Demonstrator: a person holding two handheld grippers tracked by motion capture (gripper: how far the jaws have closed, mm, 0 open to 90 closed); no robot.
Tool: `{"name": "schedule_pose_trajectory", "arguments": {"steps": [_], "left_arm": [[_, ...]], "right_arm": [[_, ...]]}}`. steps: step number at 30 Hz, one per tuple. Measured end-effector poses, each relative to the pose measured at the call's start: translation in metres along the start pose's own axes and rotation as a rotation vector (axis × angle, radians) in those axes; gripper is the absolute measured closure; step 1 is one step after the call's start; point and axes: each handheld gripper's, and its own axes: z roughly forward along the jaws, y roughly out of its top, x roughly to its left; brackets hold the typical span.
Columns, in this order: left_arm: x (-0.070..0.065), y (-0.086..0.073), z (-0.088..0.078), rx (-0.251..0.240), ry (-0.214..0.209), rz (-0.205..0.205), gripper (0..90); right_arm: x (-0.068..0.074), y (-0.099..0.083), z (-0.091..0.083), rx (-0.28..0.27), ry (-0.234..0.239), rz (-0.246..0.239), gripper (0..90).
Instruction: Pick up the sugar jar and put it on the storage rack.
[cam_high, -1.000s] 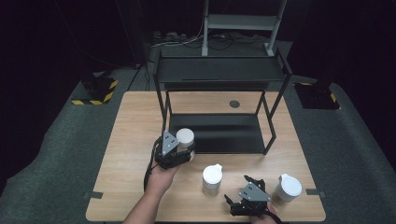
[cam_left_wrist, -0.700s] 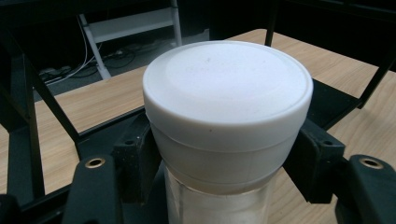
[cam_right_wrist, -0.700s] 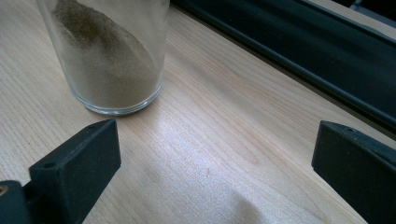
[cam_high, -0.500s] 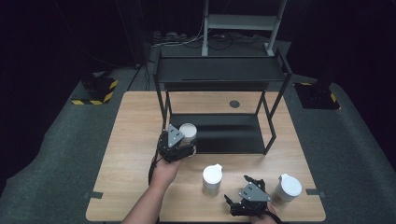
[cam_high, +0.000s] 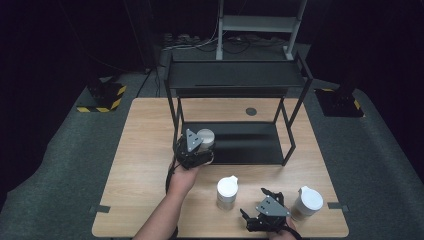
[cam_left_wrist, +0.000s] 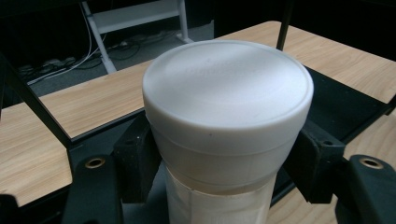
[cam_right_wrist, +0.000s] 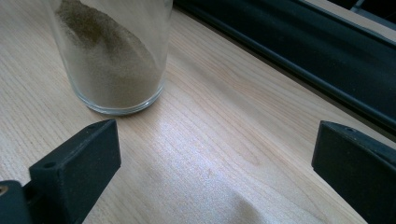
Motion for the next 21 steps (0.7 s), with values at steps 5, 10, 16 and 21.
{"name": "schedule_pose_trajectory", "arguments": {"steps": [5, 10, 16, 21], "left_arm": [[0.003, 0.001, 0.007, 0.013, 0.005, -0.007, 34.3], [0.007, 0.001, 0.014, 0.039, 0.027, -0.02, 34.3], [0.008, 0.0, 0.02, 0.057, 0.036, -0.019, 34.3], [0.009, -0.001, 0.024, 0.069, 0.039, -0.024, 34.3]], "right_arm": [[0.0, 0.0, 0.0, 0.002, 0.004, 0.004, 0.5], [0.0, 0.0, 0.0, 0.001, 0.003, 0.0, 0.5], [-0.001, 0.0, -0.001, -0.002, 0.003, 0.004, 0.5], [0.0, 0.0, -0.001, 0.0, 0.003, 0.0, 0.5]]}}
